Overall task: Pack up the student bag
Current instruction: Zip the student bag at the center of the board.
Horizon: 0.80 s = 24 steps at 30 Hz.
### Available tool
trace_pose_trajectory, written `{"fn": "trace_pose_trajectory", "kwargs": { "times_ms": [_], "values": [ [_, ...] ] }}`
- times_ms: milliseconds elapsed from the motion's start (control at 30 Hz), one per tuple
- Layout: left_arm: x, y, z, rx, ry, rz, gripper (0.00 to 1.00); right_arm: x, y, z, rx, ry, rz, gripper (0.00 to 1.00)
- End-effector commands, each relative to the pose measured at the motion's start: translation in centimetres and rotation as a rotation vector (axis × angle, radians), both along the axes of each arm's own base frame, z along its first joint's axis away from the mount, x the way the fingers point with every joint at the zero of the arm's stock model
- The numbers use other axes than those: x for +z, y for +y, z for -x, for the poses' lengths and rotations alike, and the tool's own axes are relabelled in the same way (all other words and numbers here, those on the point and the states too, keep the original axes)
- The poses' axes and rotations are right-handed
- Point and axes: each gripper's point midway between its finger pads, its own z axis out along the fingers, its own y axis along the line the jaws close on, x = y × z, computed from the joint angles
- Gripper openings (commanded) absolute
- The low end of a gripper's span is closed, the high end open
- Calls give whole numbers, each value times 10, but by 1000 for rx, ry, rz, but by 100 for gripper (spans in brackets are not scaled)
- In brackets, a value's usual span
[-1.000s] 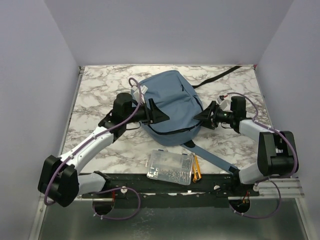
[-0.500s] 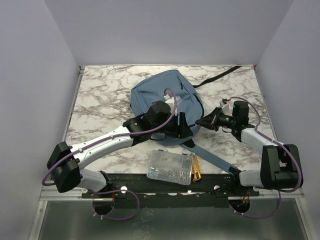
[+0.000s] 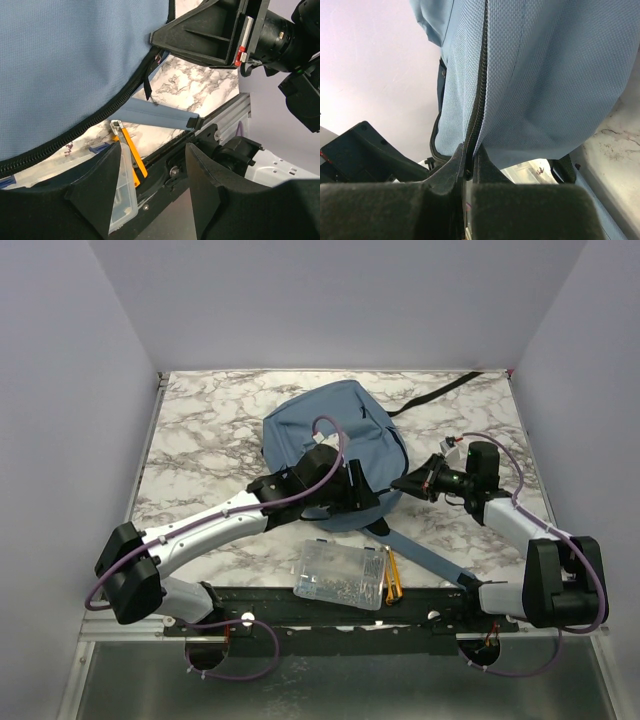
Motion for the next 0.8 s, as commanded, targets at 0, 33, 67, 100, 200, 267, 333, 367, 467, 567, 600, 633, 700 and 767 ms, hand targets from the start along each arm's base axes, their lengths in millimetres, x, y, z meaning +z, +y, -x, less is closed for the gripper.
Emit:
{"fn": "trace_pose_trajectory", "kwargs": {
  "times_ms": [0,33,67,100,200,267,333,367,467,567,600,633,700,767],
  "values": [
    [10,-6,-6,31,4,12,55,18,4,4,36,-45,-24,0],
    [8,-7,-7,32,4,7,54,18,4,4,39,-46,-24,0],
    [8,-9,-8,29,6,6,53,19,4,4,41,-47,-23,0],
    [8,-12,-8,14,3,4,51,20,4,4,41,-51,-21,0],
    [13,-22,-14,-15,-17,-8,46,22,3,3,36,-61,-5,0],
    [13,-29,-18,-25,-23,-19,43,23,4,2,34,-63,-5,0],
    [11,-34,-22,-30,-21,-32,42,24,5,3,39,-65,-9,0],
    [9,-35,-23,-28,-20,-38,42,25,5,3,40,-65,-10,0],
    [4,-36,-29,-14,-22,-65,45,27,5,3,41,-72,-9,0],
    [-2,-32,-36,28,-42,-103,49,28,6,4,44,-72,-10,0],
    [-4,-31,-37,34,-43,-110,51,27,5,4,44,-71,-9,0],
    [-7,-32,-39,34,-46,-120,51,27,5,4,44,-74,-9,0],
    [-12,-35,-40,19,-41,-134,50,27,6,4,43,-71,-11,0],
    [-19,-39,-40,9,-26,-146,48,28,6,4,46,-72,-13,0]
  ]
}}
